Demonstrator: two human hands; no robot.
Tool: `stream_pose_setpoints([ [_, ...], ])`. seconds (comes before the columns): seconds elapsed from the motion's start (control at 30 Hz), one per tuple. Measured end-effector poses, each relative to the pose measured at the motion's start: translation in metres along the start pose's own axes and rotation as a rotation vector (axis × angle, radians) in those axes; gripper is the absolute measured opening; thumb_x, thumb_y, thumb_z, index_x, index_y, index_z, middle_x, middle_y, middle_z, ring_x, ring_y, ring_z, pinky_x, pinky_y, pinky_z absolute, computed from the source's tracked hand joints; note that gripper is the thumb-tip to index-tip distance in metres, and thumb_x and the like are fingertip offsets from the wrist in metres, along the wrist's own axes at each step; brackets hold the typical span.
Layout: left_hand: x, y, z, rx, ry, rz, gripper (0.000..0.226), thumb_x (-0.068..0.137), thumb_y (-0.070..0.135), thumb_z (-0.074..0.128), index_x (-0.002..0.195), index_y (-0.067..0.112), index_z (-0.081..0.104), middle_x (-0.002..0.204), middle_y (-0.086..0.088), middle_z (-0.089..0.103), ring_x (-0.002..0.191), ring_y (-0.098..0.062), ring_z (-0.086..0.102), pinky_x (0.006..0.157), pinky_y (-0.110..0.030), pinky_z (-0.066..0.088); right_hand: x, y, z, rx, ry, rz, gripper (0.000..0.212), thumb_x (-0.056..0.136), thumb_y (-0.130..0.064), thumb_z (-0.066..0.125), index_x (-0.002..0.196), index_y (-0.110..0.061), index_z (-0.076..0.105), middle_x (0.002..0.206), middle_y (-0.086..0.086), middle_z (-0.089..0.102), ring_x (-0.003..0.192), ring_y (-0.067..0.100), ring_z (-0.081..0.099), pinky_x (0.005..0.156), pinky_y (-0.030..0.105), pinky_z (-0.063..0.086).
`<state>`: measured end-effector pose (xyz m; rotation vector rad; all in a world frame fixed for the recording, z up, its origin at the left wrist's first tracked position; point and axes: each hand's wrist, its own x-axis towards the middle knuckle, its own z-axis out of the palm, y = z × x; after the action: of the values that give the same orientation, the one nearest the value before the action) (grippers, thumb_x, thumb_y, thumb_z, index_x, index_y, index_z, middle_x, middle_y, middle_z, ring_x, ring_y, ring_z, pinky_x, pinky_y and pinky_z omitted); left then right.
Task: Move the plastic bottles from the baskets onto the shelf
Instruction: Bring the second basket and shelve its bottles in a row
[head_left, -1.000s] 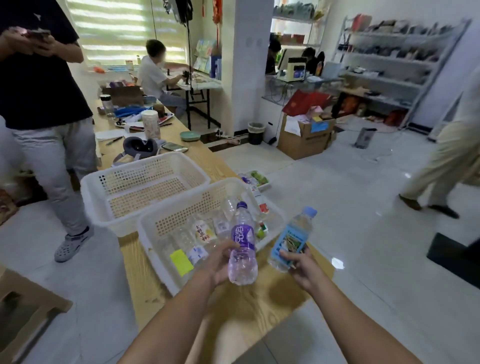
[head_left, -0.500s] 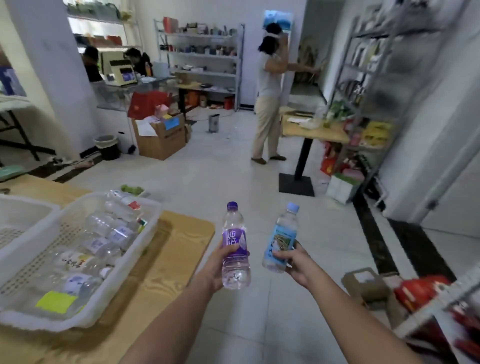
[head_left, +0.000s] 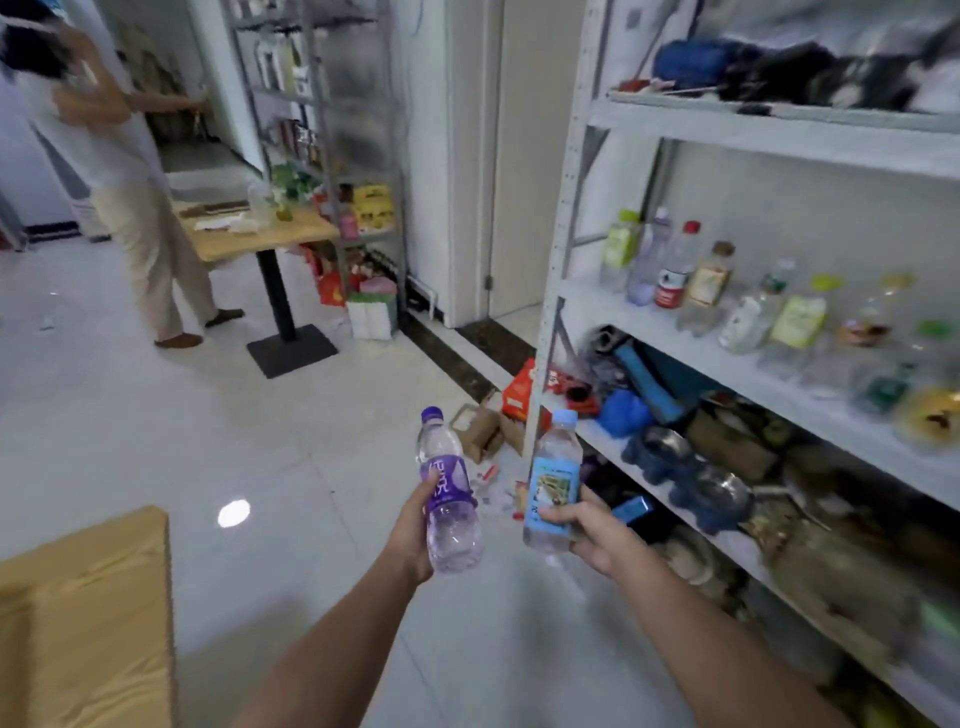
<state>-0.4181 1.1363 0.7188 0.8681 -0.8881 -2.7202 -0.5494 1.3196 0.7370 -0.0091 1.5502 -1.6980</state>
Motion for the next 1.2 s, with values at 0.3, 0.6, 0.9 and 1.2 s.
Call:
stream_pose_setpoints([
  [0.3, 0.005, -0.128, 0.157, 0.333, -0.333, -0.243, 0.051, 0.08, 0.028, 0.067, 0.123, 0.004, 0.055, 0.093, -0.017, 0.064, 0.069, -0.026, 0.066, 0.063, -0.035, 0.056, -0.13, 0.011, -0.163, 0.234, 0.334, -0.167, 0.051, 0.07, 0.017, 0.066, 0.114, -0.006, 0.055, 0.1, 0.012, 0.069, 0.088, 0.028, 0.067, 0.065, 0.037, 0.058],
  [0.6, -0.031, -0.333, 0.318, 0.489, -0.637, -0.441, 0.068, 0.063, 0.035, 0.086, 0.116, 0.003, 0.057, 0.084, -0.015, 0.064, 0.065, -0.025, 0.065, 0.06, -0.035, 0.057, -0.297, 0.038, -0.35, 0.33, 0.664, -0.229, 0.052, 0.07, 0.018, 0.068, 0.116, -0.005, 0.057, 0.1, 0.012, 0.069, 0.087, 0.027, 0.067, 0.058, 0.033, 0.057],
  [0.9, -0.08, -0.487, 0.424, 0.562, -0.682, -0.592, 0.046, 0.07, 0.022, 0.081, 0.105, 0.002, 0.059, 0.082, -0.016, 0.062, 0.064, -0.026, 0.063, 0.06, -0.033, 0.055, -0.405, 0.083, -0.492, 0.427, 0.87, -0.329, 0.109, 0.017, -0.012, 0.097, 0.119, -0.007, 0.058, 0.112, 0.016, 0.068, 0.104, 0.036, 0.065, 0.088, 0.051, 0.052],
  [1.2, -0.084, -0.559, 0.526, 0.77, -0.811, -0.35, 0.048, 0.074, 0.002, 0.077, 0.118, 0.004, 0.059, 0.1, -0.015, 0.071, 0.076, -0.023, 0.068, 0.06, -0.03, 0.055, -0.433, 0.067, -0.554, 0.459, 0.963, -0.365, 0.041, 0.072, 0.021, 0.064, 0.105, -0.004, 0.057, 0.099, 0.015, 0.066, 0.085, 0.028, 0.064, 0.054, 0.033, 0.056],
])
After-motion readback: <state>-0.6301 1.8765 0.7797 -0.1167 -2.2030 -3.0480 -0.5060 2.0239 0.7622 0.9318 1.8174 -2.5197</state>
